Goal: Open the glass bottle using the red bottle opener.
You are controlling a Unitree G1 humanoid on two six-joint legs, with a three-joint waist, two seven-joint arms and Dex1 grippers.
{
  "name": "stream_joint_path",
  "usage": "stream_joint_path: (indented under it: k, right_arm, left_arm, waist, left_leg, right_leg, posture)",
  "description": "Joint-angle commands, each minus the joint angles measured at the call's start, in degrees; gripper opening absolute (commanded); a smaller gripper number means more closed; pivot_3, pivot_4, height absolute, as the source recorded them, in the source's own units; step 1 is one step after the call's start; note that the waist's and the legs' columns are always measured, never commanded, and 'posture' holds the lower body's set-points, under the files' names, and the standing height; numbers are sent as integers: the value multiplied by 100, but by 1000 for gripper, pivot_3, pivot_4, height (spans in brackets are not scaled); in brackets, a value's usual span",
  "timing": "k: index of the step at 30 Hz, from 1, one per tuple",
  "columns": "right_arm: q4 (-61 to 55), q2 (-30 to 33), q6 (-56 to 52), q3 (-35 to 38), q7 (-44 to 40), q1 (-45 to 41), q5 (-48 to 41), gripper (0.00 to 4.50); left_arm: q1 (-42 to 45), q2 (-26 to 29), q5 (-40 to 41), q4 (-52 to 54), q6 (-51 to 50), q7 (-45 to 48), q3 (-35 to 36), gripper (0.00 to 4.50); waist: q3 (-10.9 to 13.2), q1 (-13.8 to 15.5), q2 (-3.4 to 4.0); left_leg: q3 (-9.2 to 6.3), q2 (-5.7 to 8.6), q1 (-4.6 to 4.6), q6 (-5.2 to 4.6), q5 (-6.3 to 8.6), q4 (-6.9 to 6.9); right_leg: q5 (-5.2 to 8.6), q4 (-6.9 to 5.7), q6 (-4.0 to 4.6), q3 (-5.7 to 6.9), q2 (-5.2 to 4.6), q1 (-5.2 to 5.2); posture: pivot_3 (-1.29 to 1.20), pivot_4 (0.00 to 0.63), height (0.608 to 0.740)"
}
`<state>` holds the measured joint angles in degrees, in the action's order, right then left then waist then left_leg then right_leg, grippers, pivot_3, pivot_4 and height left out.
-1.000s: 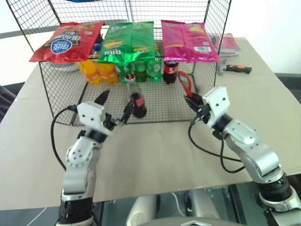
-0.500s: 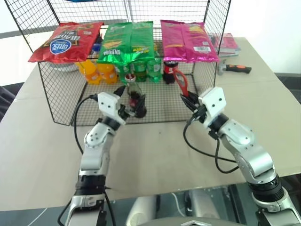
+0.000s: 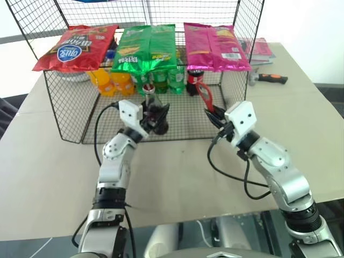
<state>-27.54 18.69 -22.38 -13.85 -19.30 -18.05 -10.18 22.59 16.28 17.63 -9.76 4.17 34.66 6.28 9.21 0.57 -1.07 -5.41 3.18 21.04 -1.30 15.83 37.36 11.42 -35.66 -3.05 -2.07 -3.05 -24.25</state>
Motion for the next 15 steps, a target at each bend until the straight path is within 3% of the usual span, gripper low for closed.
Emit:
stream_joint_path:
  k: [1,11,15]
  right_arm:
    - [-149,-59,85,96,-61,-72,35,0]
    - [-17,-165,128,178,-165,-129,84,0]
    - [51,-218,163,187,-175,-148,112,0]
  left_arm:
    - [64,51,36,-14,54,124,-11,2477]
    - [-476,573,376,1564,-434,1054,-482,2477]
    - [-631,536,401,1885,-651,1224,-814,2477]
  waist:
    - [0,0,0]
    - [1,-44,0]
    - [1,-87,1]
  left_leg:
    - [0,0,0,0,0,0]
    - [-6,1,4,0,0,0]
    - [-9,1,4,0,0,0]
  right_leg:
    - [0,0,0,0,0,0]
    - [0,0,0,3,-3,-2]
    - [0,-3,1,6,-3,-2]
  posture:
    - [0,150,740]
    - [0,150,740]
    - [0,150,740]
